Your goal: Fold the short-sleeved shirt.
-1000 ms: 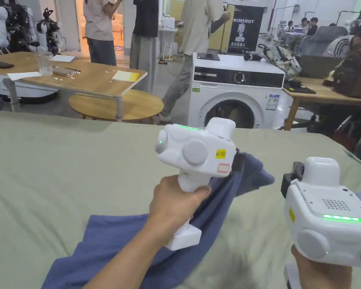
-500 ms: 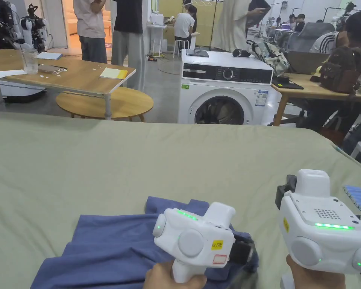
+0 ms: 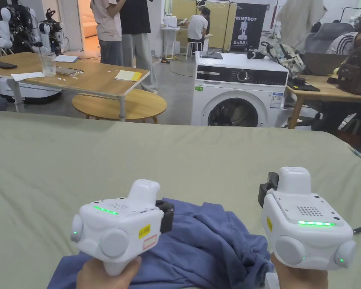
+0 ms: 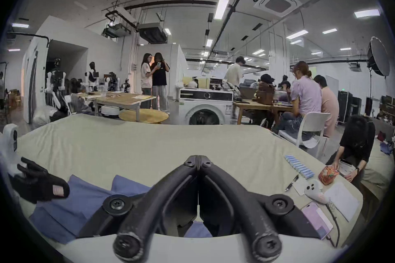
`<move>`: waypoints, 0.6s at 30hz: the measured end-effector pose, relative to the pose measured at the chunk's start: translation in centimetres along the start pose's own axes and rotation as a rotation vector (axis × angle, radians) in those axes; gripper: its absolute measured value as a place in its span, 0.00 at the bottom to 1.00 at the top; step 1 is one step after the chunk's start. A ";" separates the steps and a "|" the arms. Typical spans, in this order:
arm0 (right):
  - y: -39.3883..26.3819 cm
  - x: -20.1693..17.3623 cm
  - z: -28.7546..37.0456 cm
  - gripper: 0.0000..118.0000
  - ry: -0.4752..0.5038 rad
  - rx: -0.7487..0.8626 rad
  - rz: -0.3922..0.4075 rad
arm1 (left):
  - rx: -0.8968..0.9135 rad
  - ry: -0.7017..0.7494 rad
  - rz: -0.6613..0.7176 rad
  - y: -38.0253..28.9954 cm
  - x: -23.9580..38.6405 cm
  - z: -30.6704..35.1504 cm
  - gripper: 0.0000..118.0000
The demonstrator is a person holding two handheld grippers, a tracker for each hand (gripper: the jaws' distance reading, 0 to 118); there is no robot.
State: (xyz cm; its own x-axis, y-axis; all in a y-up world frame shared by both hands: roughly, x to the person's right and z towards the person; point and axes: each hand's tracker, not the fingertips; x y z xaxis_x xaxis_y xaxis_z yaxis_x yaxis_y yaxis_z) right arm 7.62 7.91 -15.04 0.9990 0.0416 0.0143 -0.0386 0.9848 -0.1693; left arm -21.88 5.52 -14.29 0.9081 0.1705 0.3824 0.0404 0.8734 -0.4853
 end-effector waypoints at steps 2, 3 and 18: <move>-0.1 -0.7 -0.3 0.00 0.007 -0.001 -0.004 | -0.001 0.029 0.059 0.0 -2.0 0.8 0.00; -0.2 -1.0 -0.5 0.00 0.011 -0.003 -0.004 | 0.010 0.044 0.067 0.1 -3.0 1.1 0.00; -1.0 -2.6 -2.3 0.00 0.051 -0.050 0.006 | -0.392 0.206 0.364 2.5 -19.4 -6.2 0.42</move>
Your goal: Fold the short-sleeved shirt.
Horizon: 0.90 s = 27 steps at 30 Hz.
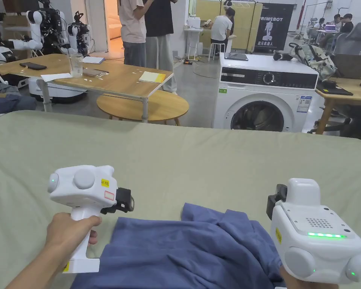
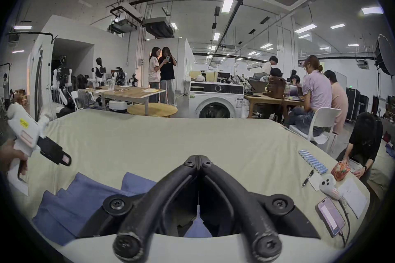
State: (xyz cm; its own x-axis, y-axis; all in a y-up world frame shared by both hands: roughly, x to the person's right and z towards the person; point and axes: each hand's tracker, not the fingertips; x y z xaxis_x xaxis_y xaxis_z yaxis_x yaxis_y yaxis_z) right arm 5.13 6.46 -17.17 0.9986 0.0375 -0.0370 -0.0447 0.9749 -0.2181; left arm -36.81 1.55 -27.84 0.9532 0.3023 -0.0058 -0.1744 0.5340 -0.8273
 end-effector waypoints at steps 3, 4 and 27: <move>-0.1 0.4 0.0 0.00 -0.007 -0.006 0.008 | -0.088 0.060 -0.029 -0.1 0.2 -3.2 0.49; -0.2 0.6 0.0 0.00 -0.009 -0.007 0.011 | -0.098 0.099 -0.056 -0.1 0.3 -4.3 0.50; -3.2 6.1 -10.2 0.43 0.077 -0.570 0.116 | 0.153 0.000 -0.131 -6.1 1.8 3.7 0.00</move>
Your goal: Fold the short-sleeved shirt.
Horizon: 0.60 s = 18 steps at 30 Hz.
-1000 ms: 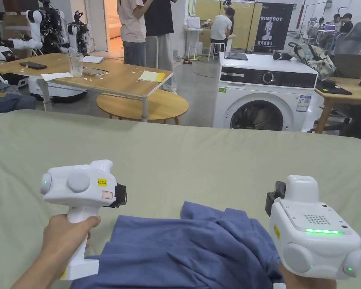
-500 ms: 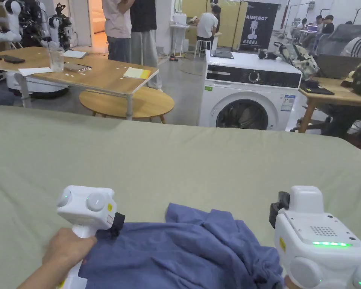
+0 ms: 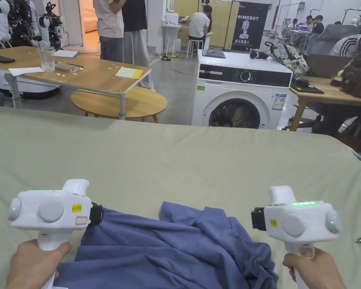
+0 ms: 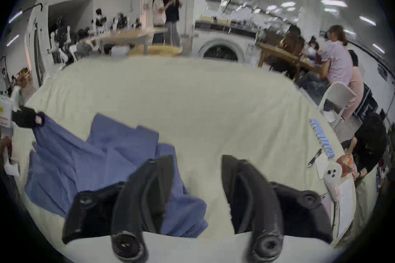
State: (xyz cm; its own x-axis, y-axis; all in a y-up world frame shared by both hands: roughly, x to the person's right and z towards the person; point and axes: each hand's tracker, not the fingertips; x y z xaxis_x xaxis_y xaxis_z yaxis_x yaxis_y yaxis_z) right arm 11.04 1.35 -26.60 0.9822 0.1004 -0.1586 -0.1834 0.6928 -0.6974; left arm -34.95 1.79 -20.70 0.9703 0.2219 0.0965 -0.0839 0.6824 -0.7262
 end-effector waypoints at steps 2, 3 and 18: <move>-0.4 -0.3 -2.2 0.44 -0.022 -0.057 0.022 | 0.005 -0.003 0.001 -0.6 0.1 0.6 0.00; -0.6 -0.4 -3.3 0.44 -0.005 -0.082 0.020 | 0.007 -0.002 0.003 -0.8 -0.2 0.4 0.00; -1.4 -1.3 -6.5 0.00 0.097 -0.157 0.011 | -0.023 0.008 0.008 -1.6 -0.9 -0.8 0.00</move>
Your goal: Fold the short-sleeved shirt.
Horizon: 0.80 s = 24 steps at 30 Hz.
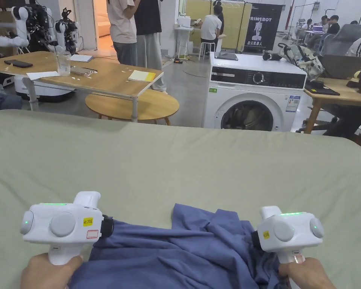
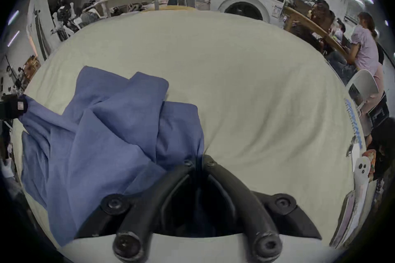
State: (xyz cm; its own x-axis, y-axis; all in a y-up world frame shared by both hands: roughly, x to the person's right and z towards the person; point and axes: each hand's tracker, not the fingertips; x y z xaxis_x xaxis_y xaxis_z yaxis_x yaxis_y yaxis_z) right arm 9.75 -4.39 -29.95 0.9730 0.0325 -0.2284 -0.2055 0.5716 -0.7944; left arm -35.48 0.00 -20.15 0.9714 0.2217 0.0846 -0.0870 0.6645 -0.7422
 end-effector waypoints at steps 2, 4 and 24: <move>0.0 0.9 0.9 0.00 0.039 0.052 -0.082 | 0.014 -0.005 0.005 0.5 0.0 0.5 0.00; 0.2 1.4 2.2 0.00 0.012 0.096 -0.089 | 0.038 -0.011 0.008 1.2 -0.2 1.1 0.00; 8.2 3.2 18.5 0.00 -0.065 0.481 -0.059 | 0.292 0.029 -0.058 14.2 0.5 12.4 0.00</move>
State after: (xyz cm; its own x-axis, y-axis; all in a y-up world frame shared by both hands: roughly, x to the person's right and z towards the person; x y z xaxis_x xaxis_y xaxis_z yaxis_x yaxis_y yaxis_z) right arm 13.14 15.60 -26.78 0.9893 0.0307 -0.1427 -0.0926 0.8875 -0.4515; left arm -38.96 18.43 -22.44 0.9821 0.1598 0.0994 -0.0868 0.8534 -0.5139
